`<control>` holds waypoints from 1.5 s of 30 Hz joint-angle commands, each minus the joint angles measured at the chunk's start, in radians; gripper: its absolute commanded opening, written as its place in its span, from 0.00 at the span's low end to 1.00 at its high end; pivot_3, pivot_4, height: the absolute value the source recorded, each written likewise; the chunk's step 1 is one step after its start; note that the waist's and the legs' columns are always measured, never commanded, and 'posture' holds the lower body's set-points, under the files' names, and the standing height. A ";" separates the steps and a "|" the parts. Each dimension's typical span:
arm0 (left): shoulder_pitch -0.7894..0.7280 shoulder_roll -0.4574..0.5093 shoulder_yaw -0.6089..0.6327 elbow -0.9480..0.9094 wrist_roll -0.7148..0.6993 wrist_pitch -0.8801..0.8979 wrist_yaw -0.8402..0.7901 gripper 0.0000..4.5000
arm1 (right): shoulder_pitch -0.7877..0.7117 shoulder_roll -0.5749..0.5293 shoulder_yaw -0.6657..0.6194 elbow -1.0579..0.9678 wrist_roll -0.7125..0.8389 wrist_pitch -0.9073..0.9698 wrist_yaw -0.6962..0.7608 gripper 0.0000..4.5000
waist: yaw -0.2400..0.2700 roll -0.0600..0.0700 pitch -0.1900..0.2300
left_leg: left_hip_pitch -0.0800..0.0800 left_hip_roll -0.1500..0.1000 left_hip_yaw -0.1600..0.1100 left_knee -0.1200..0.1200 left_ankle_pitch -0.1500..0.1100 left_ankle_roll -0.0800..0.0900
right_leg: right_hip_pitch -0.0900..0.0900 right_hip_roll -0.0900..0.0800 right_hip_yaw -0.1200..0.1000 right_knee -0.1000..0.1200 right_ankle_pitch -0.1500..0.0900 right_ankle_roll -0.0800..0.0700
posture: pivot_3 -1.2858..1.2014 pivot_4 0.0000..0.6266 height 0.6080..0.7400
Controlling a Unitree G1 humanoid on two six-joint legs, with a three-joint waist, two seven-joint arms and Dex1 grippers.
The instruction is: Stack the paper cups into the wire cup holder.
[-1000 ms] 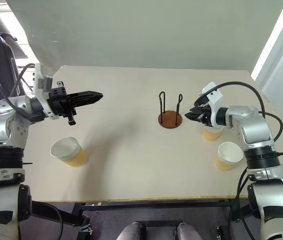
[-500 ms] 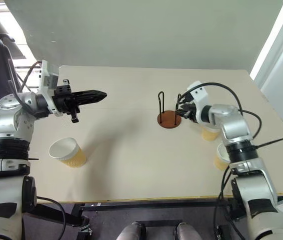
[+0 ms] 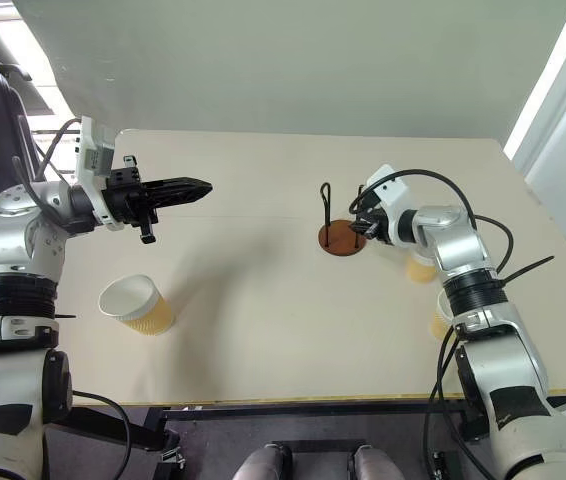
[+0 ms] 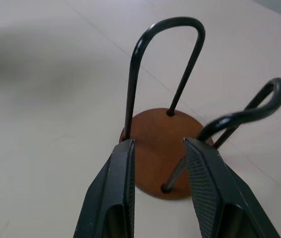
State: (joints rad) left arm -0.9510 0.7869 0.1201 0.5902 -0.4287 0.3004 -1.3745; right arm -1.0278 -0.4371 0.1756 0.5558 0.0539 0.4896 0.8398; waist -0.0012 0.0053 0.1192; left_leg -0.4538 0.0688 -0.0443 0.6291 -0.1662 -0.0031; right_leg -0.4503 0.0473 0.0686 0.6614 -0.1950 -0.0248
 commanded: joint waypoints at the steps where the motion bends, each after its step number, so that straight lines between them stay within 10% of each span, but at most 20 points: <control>1: -0.020 0.011 0.026 -0.020 -0.005 -0.013 -0.003 0.00 | -0.037 -0.014 -0.006 -0.008 -0.008 -0.011 0.019 0.33 | -0.001 0.000 0.000 | 0.000 0.000 0.000 0.000 0.000 0.000 | 0.000 0.000 0.000 0.000 0.000 0.000 | 0.52 0.24 1.00; 25: -0.010 0.022 0.031 -0.043 -0.010 0.002 0.004 0.00 | -0.144 0.089 -0.018 0.208 -0.080 -0.094 -0.123 0.33 | -0.003 0.000 0.000 | 0.000 0.000 0.000 0.000 0.000 0.000 | 0.000 0.000 0.000 0.000 0.000 -0.001 | 0.52 0.24 1.00; 31: -0.008 0.022 0.031 -0.043 -0.010 0.002 0.004 0.00 | -0.132 0.105 -0.013 0.203 -0.082 -0.084 -0.119 0.00 | -0.004 0.000 0.000 | 0.000 0.000 0.000 0.000 0.000 0.000 | -0.001 0.000 0.000 0.000 0.000 -0.001 | 0.52 0.24 1.00; 45: -0.020 0.025 0.022 -0.021 0.000 -0.002 -0.006 0.00 | -0.071 0.071 0.035 0.023 -0.054 0.026 0.100 0.00 | -0.005 0.000 0.000 | 0.000 0.000 0.000 0.000 -0.001 -0.001 | -0.001 0.000 0.000 0.000 0.000 -0.002 | 0.52 0.24 1.00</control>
State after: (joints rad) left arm -0.9493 0.7947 0.1210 0.5855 -0.4282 0.3059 -1.3732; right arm -1.1021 -0.3555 0.2012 0.6437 -0.0158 0.4924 0.9003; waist -0.0065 0.0053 0.1192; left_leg -0.4537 0.0688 -0.0446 0.6288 -0.1669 -0.0039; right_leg -0.4508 0.0473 0.0685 0.6617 -0.1952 -0.0268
